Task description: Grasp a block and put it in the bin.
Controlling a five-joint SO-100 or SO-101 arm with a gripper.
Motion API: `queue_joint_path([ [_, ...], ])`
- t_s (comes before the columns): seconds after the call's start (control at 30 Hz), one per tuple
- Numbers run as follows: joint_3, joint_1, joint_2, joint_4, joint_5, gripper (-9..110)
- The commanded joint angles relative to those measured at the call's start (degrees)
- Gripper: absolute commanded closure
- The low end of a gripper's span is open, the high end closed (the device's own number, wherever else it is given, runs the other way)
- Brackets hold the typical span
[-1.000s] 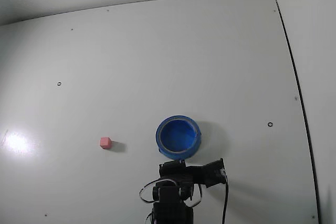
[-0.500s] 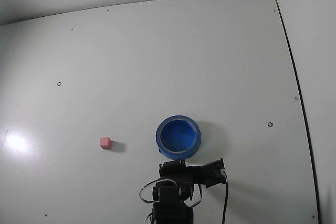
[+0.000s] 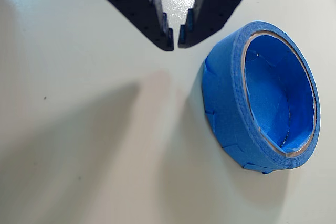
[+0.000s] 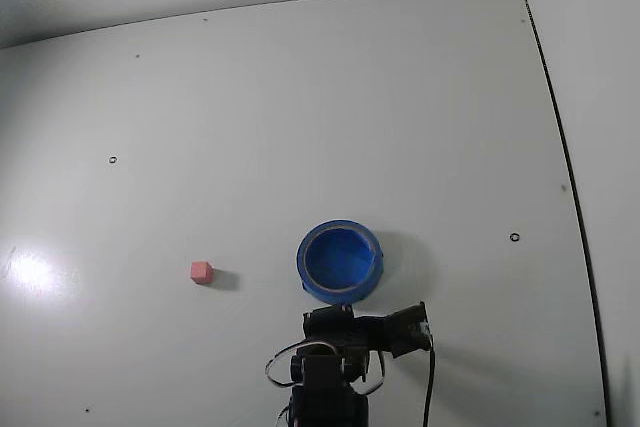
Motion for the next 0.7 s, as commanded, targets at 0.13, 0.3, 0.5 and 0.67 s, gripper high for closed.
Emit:
queue_joint_path([
  [0.13,-1.9,-0.4,0.1,0.3,-0.6,101],
  [0.3,-2.0,-0.4,0.2,-0.4,-0.8,100],
  [0.5,-3.5,-0.4,0.2,0.2,-14.7,98],
  [0.67,-10.5,-0.4,-0.7,0.3,-30.2,90],
])
